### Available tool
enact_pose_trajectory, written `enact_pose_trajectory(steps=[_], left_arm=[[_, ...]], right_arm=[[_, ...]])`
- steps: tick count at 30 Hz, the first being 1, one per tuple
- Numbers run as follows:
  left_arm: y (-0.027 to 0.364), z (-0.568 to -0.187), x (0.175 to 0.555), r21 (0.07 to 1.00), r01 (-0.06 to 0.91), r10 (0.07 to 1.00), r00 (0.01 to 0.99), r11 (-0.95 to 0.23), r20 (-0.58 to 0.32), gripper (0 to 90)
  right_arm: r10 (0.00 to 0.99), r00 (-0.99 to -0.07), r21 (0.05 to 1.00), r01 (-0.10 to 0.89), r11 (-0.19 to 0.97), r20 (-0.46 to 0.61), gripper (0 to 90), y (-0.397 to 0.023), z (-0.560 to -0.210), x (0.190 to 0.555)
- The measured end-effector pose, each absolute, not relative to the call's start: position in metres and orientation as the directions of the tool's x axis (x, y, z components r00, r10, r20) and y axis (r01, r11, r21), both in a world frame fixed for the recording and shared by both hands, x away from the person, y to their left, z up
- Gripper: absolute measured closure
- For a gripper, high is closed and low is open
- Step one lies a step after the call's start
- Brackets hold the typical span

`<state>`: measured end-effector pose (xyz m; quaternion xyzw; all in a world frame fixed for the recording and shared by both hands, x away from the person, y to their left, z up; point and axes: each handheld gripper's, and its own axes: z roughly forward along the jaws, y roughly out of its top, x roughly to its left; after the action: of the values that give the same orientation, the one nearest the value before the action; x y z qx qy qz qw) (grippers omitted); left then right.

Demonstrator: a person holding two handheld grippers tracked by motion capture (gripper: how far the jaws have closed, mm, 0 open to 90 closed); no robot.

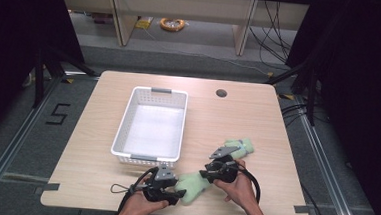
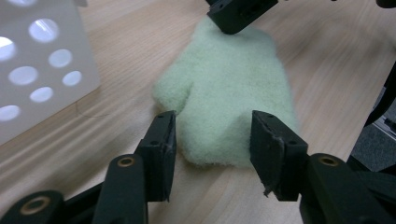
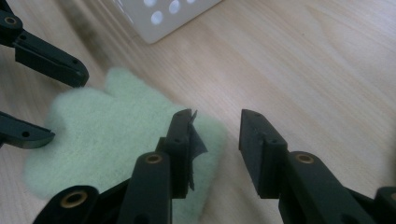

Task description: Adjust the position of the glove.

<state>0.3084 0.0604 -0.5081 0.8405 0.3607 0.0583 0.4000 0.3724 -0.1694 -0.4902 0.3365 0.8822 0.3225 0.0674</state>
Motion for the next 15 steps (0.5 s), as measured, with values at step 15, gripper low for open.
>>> enact_pose_trajectory(steps=[15], left_arm=[[0.0624,-0.5108,0.3092,0.717,0.523,0.625,0.765,-0.461,-0.156,80.2]], right_arm=[[0.625,-0.760,0.626,0.578,0.524,0.178,86.5,-0.1725,-0.4959,0.3693]])
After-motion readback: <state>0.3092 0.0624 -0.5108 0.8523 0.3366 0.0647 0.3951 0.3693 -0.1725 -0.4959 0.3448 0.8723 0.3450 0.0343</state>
